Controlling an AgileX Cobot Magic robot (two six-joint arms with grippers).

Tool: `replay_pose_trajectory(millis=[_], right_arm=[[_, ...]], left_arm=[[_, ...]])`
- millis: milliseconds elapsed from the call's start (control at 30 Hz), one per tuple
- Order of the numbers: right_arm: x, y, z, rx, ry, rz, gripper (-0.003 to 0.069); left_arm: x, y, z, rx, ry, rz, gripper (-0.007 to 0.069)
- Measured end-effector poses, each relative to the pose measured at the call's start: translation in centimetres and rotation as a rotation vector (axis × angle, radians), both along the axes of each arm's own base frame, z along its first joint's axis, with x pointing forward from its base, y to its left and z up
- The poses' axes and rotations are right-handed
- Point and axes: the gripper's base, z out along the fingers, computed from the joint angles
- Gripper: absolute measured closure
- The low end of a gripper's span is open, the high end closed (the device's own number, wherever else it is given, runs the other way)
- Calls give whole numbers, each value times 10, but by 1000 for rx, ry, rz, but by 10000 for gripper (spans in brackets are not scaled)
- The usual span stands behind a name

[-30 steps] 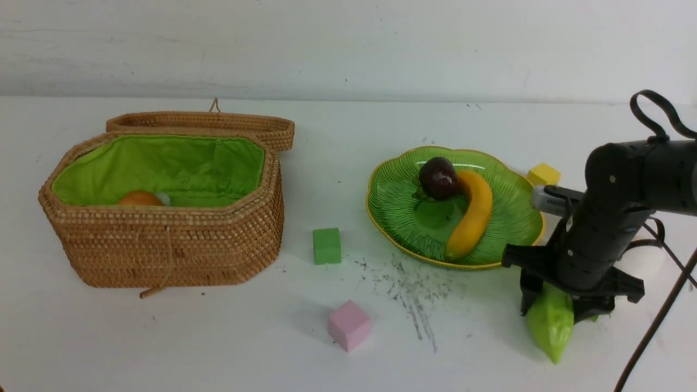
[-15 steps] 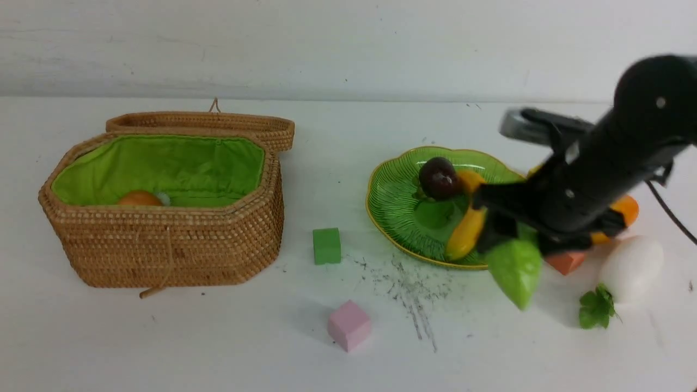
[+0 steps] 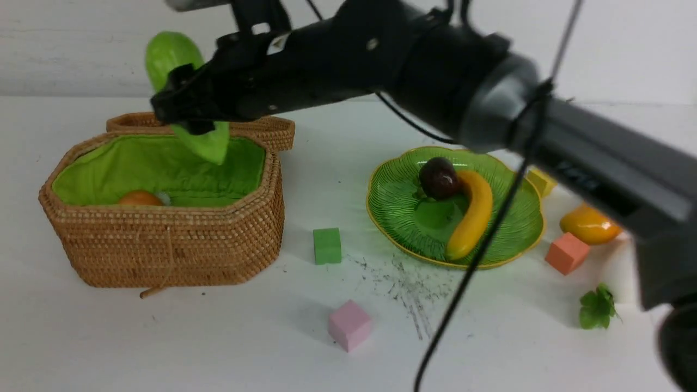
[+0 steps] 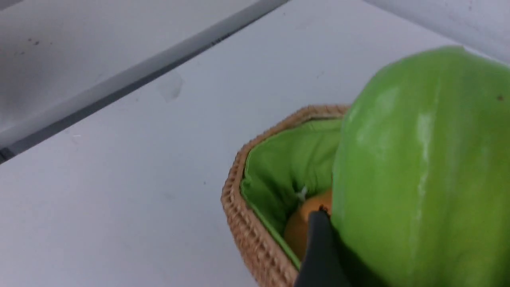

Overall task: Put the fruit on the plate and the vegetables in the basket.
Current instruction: Take a chayote with your right arm and place it on the basket on the left, then take a daikon with your right arm and place it on the basket on the left.

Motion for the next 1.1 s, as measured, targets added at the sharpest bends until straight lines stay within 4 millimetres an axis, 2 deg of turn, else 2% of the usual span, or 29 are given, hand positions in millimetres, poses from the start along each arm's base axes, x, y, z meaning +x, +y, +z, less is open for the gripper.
replay_pose_trajectory(millis=[100, 133, 233, 300, 367, 500, 600, 667, 733, 800, 867, 900, 1033, 1067, 1100], right_arm=[[18, 16, -30, 2, -12, -15, 190], [20, 18, -34, 0, -10, -16, 177], [25, 21, -48, -27, -6, -13, 39], [23, 20, -46, -48, 1, 1, -7], [18, 17, -41, -74, 21, 20, -12], [-3, -5, -8, -200, 114, 52, 59], [-25, -45, 29, -391, 206, -13, 221], [-30, -76, 48, -505, 211, -129, 370], [-28, -97, 57, -548, 198, -224, 486], [-22, -122, 58, -589, 218, -340, 621], [-19, -137, 57, -599, 238, -392, 658], [-15, -160, 47, -622, 304, -459, 672], [-10, -228, 21, -623, 503, -662, 656], [-9, -232, 19, -621, 516, -676, 654], [-4, -264, 5, -603, 610, -785, 631]], left_arm=[[0, 0, 0, -5, 4, -2, 586], [0, 0, 0, -8, 7, -4, 586], [-1, -1, -1, -9, 12, -12, 585], [-1, -1, -1, -2, 12, -17, 585], [-1, -1, -1, 9, 9, -20, 585], [-1, -2, -2, 54, 0, -41, 585], [-3, -6, -3, 95, -1, -95, 585], [-5, -9, -4, 105, 6, -141, 585], [-8, -13, -6, 101, 21, -184, 585], [-10, -16, -7, 101, 35, -230, 585], [-11, -17, -7, 99, 40, -250, 585], [-13, -19, -8, 97, 45, -276, 585], [-14, -21, -8, 92, 47, -297, 581], [-14, -21, -8, 92, 47, -298, 581], [-14, -21, -8, 91, 47, -299, 579]])
